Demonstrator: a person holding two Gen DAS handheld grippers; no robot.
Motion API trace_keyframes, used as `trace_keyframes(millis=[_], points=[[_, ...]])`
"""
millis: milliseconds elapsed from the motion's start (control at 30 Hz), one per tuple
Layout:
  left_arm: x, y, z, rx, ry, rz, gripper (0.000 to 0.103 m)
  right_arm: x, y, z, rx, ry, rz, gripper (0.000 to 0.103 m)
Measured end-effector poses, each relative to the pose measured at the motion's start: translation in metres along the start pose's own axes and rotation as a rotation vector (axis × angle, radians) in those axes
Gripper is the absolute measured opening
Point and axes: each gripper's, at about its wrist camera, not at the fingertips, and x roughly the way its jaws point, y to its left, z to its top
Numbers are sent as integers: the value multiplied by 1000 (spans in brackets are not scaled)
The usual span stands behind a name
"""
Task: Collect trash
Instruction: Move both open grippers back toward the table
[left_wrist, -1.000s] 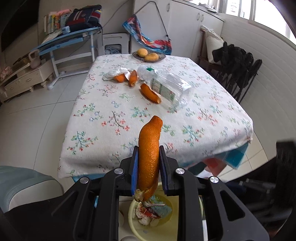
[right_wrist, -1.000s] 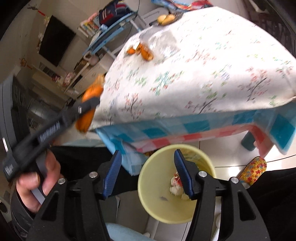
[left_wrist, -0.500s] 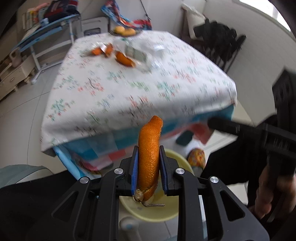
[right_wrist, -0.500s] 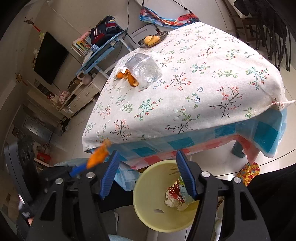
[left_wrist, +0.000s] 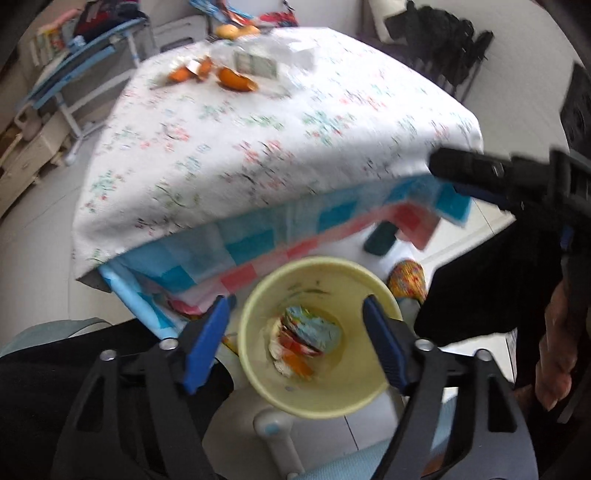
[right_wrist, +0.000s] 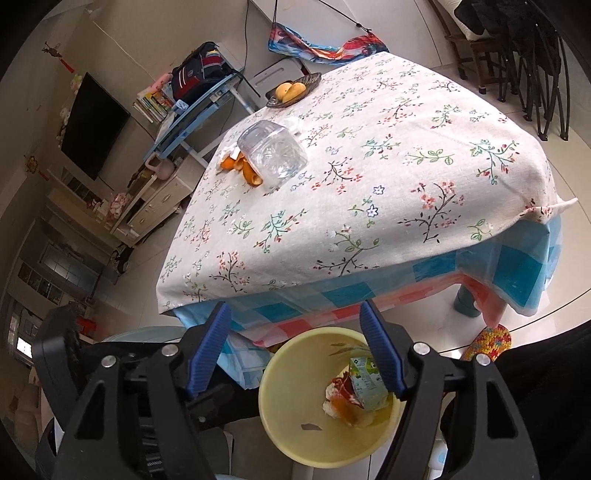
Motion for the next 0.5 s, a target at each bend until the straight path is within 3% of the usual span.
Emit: trace_keyframes(millis=[200,500], points=[[-14,12,11,-73,-110,55,85,1,-2,0,-1,-6,-16,73],[-19,32,18,-184,-180,122,88,4,-2,-1,-13,0,-34,75]])
